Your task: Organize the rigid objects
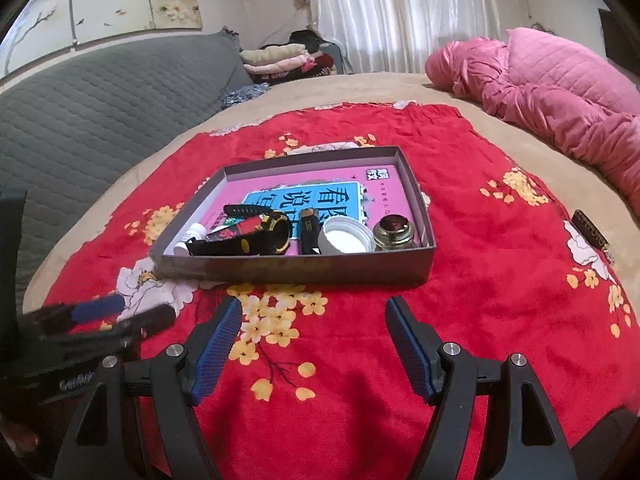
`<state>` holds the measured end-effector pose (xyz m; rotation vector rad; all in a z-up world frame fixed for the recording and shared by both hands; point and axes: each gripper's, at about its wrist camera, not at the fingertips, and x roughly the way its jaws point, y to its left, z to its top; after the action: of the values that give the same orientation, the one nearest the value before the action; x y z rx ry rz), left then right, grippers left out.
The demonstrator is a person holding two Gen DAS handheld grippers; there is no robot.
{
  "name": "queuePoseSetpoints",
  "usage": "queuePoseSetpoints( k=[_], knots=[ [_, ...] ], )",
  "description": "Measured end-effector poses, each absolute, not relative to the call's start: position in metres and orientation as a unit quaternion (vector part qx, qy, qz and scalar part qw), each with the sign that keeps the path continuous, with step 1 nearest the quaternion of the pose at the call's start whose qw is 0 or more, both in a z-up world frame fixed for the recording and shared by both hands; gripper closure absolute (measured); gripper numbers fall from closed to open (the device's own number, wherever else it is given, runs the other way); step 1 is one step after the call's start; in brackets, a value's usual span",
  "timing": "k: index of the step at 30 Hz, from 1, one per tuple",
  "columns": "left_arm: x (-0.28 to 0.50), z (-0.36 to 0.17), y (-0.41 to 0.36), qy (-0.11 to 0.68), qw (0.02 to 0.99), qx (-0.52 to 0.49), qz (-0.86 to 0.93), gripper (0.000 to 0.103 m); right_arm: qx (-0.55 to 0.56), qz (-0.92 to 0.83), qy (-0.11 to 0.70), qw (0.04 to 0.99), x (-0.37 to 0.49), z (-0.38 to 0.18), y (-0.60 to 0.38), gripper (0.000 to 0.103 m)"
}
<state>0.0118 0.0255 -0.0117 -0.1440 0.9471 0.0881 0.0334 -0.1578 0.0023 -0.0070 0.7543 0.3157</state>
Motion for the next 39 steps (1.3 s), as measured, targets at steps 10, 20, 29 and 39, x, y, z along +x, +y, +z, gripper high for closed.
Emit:
queuePoseSetpoints(
  k=[10,20,29,39],
  knots=[
    [-0.001,0.006,0.026,0.432,0.898,-0.059,0.065,0.029,-0.006,0.157,0.357,0.921,0.027,0.011,-0.156,0.028],
    [-0.008,0.016,0.026,0.428,0.899,-0.060,0.069,0.029,0.000,0.157,0.353,0.922,0.022,0.016,-0.161,0.028],
    [-0.002,0.006,0.025,0.438,0.895,-0.054,0.072,0.029,-0.012,0.165,0.362,0.917,0.025,0.005,-0.158,0.028],
    [0.005,-0.010,0.025,0.451,0.888,-0.041,0.077,0.029,-0.008,0.166,0.371,0.914,0.030,-0.004,-0.162,0.028]
  ],
)
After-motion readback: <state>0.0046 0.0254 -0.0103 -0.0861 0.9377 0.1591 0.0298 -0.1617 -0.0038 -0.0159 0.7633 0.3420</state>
